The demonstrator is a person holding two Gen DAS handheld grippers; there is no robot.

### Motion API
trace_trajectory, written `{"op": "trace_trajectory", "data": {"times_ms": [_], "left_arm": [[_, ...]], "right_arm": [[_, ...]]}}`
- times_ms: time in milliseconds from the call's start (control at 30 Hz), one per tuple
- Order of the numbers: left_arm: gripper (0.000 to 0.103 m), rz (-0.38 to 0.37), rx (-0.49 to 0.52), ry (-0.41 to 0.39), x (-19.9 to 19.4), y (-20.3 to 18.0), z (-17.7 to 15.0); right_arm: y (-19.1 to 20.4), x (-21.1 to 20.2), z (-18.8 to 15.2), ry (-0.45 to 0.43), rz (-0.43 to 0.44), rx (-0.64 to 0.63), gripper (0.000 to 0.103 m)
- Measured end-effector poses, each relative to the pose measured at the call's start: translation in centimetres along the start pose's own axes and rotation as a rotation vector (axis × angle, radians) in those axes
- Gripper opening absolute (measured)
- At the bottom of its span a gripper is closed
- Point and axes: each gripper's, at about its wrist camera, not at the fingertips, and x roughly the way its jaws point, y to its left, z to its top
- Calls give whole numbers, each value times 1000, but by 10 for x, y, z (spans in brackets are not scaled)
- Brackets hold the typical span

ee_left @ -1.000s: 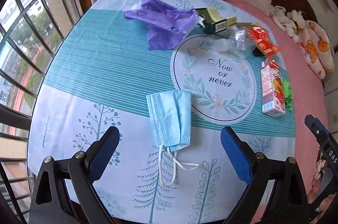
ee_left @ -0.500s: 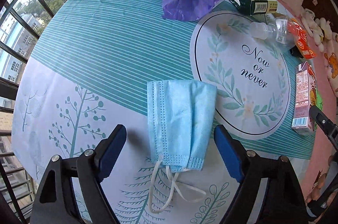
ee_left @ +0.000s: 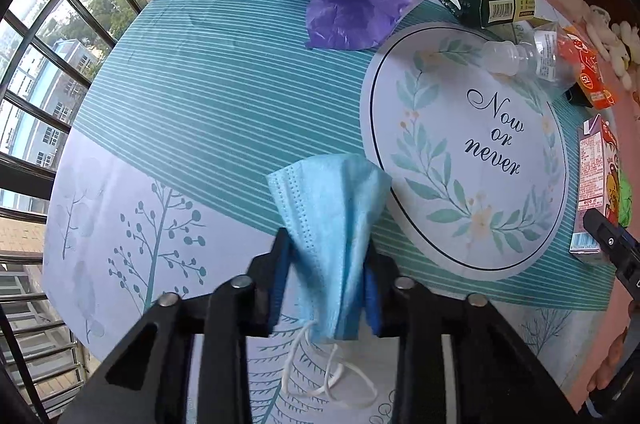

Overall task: Collect trash
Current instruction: 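Grasp the blue face mask with the left gripper and lift it, then grasp the B.Duck strawberry juice carton with the right gripper and lift it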

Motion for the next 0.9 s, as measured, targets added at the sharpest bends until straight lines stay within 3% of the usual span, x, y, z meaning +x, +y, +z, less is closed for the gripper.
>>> {"op": "trace_trajectory", "data": {"times_ms": [233,800,833,867,900], "left_arm": [[10,-5,9,-8,-12,2,-9],[10,-52,160,-179,-93,-20,-18],[10,-54,168,-187,-99,-20,-22],[10,-57,176,-194,-104,-20,-23],[10,-61,184,-200,-108,-19,-23]], "right_arm": [[2,-11,-5,-45,61,-17,63],[21,-68,-13,-165,184,3,57],[23,-73,-15,-176,194,0,14],[26,-76,-16,-169,191,0,3],[28,-80,-17,-170,199,9,0]]}}
